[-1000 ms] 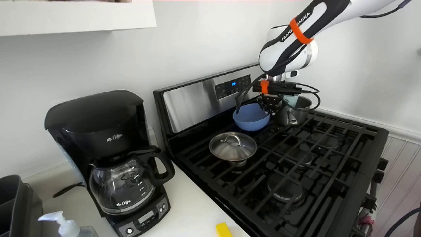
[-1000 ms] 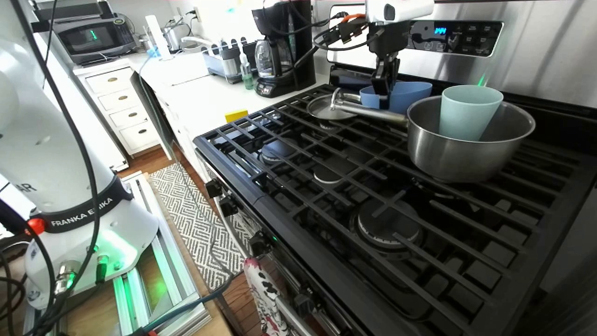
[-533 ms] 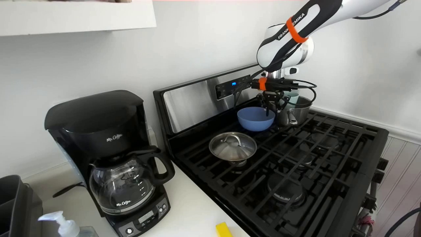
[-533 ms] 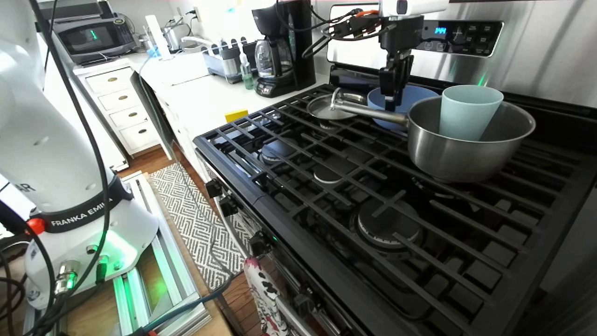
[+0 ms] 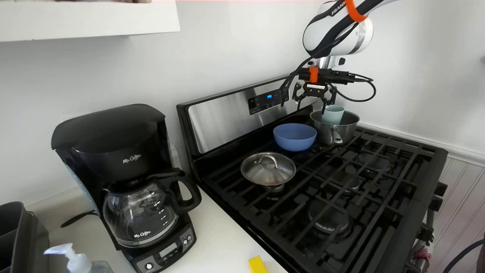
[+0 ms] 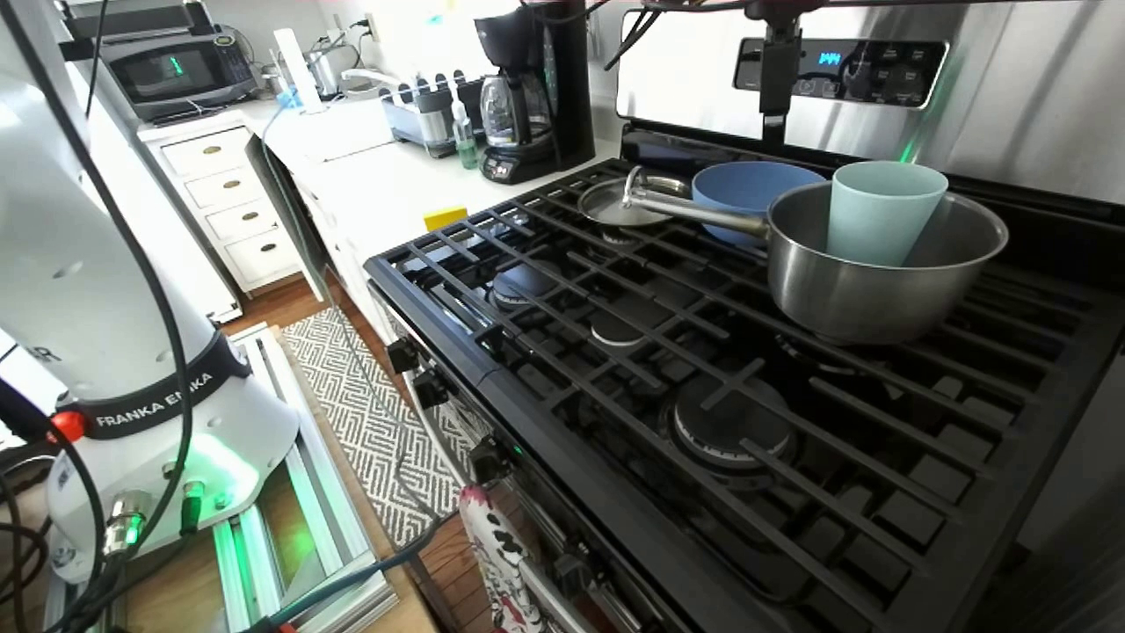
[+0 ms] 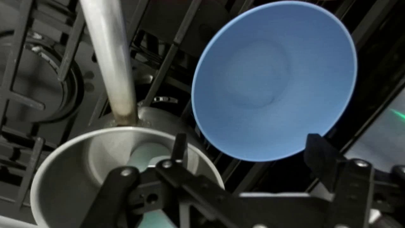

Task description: Put the blue bowl on the stove between the lid and the pot

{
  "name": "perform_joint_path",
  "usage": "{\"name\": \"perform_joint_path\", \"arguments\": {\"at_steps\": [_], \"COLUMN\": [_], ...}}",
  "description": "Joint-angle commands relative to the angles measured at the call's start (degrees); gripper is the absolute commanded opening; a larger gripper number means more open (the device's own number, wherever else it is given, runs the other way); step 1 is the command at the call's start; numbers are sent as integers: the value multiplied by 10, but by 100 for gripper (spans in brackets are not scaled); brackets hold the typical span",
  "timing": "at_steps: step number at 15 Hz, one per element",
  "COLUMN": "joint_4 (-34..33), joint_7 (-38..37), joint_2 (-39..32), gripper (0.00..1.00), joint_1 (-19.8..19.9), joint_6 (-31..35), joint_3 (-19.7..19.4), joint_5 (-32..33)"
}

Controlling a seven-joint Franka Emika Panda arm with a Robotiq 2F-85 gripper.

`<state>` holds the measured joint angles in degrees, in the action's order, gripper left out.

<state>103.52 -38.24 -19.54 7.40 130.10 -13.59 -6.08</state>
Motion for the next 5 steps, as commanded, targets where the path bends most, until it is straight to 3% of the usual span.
{"name": "perform_joint_path", "arguments": {"at_steps": [1, 4, 5], "joint_4": [70, 108, 57], "joint_7": [139, 259, 193], "joint_2": [78, 117, 75], "gripper": [100, 100, 100], "joint_1": [32, 49, 37], "joint_6": [48, 82, 51], "joint_3": [12, 20, 6], "joint_5": [-26, -75, -42]}}
